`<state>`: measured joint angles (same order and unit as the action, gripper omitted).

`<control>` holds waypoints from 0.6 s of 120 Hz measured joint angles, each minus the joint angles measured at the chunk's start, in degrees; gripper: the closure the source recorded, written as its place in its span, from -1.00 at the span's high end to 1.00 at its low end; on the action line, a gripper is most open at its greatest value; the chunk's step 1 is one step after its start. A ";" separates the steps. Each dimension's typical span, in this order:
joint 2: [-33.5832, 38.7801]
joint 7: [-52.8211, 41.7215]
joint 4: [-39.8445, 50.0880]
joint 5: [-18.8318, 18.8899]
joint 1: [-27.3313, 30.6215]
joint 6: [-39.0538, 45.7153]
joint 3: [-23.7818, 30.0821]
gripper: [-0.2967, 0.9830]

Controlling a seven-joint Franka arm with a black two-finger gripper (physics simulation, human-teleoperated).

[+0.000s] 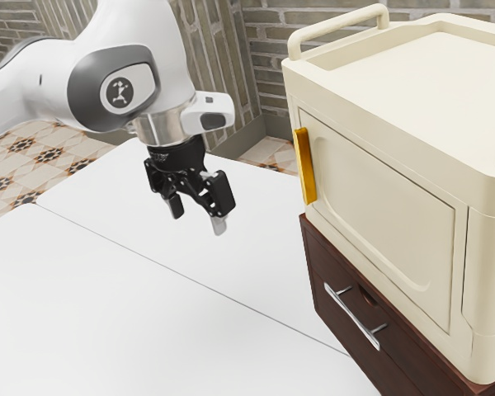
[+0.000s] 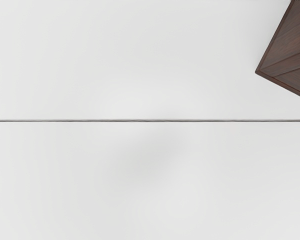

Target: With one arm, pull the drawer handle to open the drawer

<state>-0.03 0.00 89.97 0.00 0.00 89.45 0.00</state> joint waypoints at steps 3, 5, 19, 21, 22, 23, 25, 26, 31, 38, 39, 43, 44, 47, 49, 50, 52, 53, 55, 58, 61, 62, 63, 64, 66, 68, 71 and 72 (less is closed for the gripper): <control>-0.17 0.30 -5.51 -0.20 -3.41 -1.30 -3.43 0.53; -0.12 0.58 -9.64 -0.41 -5.95 -2.53 -5.99 0.53; -0.31 2.32 -19.40 -1.35 -12.28 -8.73 -12.49 0.52; -0.33 2.54 -19.71 -1.43 -12.51 -9.35 -12.74 0.52; -0.33 2.65 -19.82 -1.46 -12.60 -9.64 -12.84 0.52; -0.33 2.76 -19.94 -1.49 -12.68 -9.92 -12.93 0.52; -0.35 2.97 -20.11 -1.55 -12.80 -10.44 -13.07 0.51; -0.36 3.07 -20.18 -1.57 -12.84 -10.69 -13.12 0.51; -0.39 3.59 -20.40 -1.69 -12.91 -11.76 -13.25 0.51; -0.31 4.26 -20.78 -1.80 -12.95 -12.87 -13.34 0.51; -0.30 4.34 -20.82 -1.81 -12.95 -13.00 -13.34 0.51; -0.27 4.69 -20.79 -1.85 -13.03 -13.47 -13.46 0.51; -0.27 4.77 -20.76 -1.87 -13.09 -13.58 -13.53 0.51; -0.32 5.01 -20.68 -1.91 -13.24 -13.88 -13.73 0.51; -0.35 5.17 -20.61 -1.94 -13.29 -14.07 -13.82 0.51; -0.37 5.25 -20.57 -1.95 -13.31 -14.16 -13.85 0.51; -0.41 5.41 -20.47 -1.98 -13.32 -14.32 -13.91 0.51; -0.41 5.49 -20.42 -1.99 -13.33 -14.40 -13.93 0.51; -0.38 5.64 -20.24 -2.00 -13.35 -14.57 -13.97 0.51; -0.23 5.85 -19.91 -2.05 -13.45 -14.80 -14.08 0.51; 0.07 6.06 -19.81 -2.10 -13.57 -15.00 -14.17 0.51; 0.16 6.13 -19.77 -2.12 -13.60 -15.06 -14.19 0.51; 0.24 6.20 -19.73 -2.13 -13.63 -15.12 -14.23 0.51; 0.29 6.27 -19.69 -2.15 -13.65 -15.18 -14.25 0.51; 0.28 6.40 -19.60 -2.20 -13.75 -15.29 -14.39 0.51; 0.23 6.53 -19.49 -2.25 -13.79 -15.38 -14.49 0.51; 0.19 6.71 -19.30 -2.30 -13.82 -15.52 -14.59 0.51; 0.19 6.78 -19.25 -2.31 -13.83 -15.56 -14.62 0.51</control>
<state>0.16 6.78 70.72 -2.31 -13.83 73.88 -14.62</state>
